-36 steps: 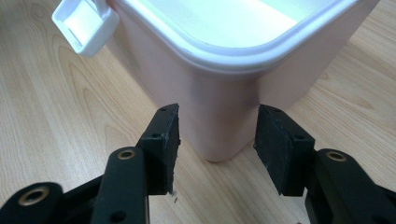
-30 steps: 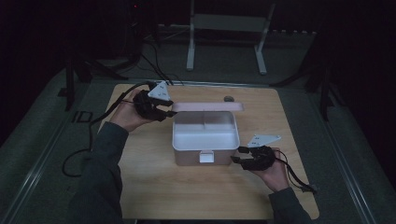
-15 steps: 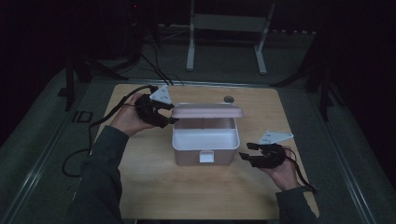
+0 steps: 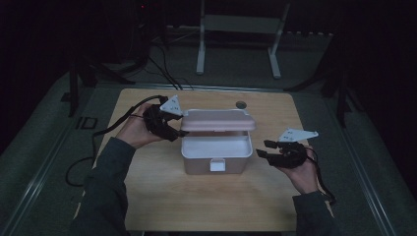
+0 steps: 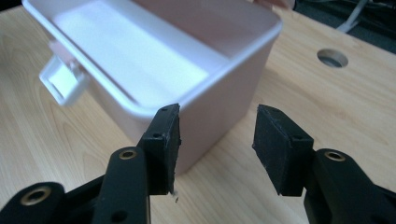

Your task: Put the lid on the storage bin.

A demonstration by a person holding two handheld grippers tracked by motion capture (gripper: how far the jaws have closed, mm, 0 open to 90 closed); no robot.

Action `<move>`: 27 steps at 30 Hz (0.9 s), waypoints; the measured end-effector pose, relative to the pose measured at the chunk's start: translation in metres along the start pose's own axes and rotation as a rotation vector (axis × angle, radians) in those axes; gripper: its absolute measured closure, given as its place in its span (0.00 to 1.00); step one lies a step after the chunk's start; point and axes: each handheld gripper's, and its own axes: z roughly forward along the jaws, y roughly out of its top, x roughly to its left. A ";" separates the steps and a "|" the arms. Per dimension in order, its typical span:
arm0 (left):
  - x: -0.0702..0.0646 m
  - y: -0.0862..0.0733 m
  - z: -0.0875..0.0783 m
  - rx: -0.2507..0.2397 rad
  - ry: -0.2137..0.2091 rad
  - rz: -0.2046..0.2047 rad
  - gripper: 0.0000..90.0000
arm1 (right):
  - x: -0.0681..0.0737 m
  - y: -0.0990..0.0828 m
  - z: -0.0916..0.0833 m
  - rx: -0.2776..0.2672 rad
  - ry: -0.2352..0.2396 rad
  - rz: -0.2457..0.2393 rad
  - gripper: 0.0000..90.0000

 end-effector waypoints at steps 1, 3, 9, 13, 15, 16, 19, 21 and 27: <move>-0.001 0.000 0.000 0.005 -0.001 0.005 0.42 | 0.001 0.003 0.000 -0.002 0.001 -0.004 0.57; -0.002 0.000 -0.001 0.010 -0.002 0.005 0.41 | 0.002 0.009 0.000 -0.010 0.007 -0.011 0.57; -0.007 -0.002 -0.002 0.027 -0.014 0.016 0.39 | 0.006 0.024 0.003 -0.024 0.019 -0.031 0.57; -0.008 -0.010 -0.002 0.022 -0.031 -0.001 0.39 | 0.008 0.029 0.006 -0.030 0.026 -0.034 0.57; -0.010 -0.012 -0.003 0.031 -0.030 0.009 0.38 | 0.009 0.030 0.006 -0.029 0.026 -0.037 0.57; -0.011 -0.013 -0.004 0.036 -0.033 0.017 0.38 | 0.009 0.030 0.006 -0.028 0.026 -0.037 0.57; -0.016 -0.014 -0.010 0.029 -0.059 0.033 0.38 | 0.010 0.030 0.005 -0.027 0.026 -0.041 0.57; -0.019 -0.015 -0.015 0.004 -0.070 0.037 0.38 | 0.012 0.029 0.003 -0.027 0.029 -0.046 0.57; -0.019 -0.020 -0.031 -0.029 -0.039 0.025 0.38 | 0.015 0.020 0.002 0.010 0.018 -0.061 0.56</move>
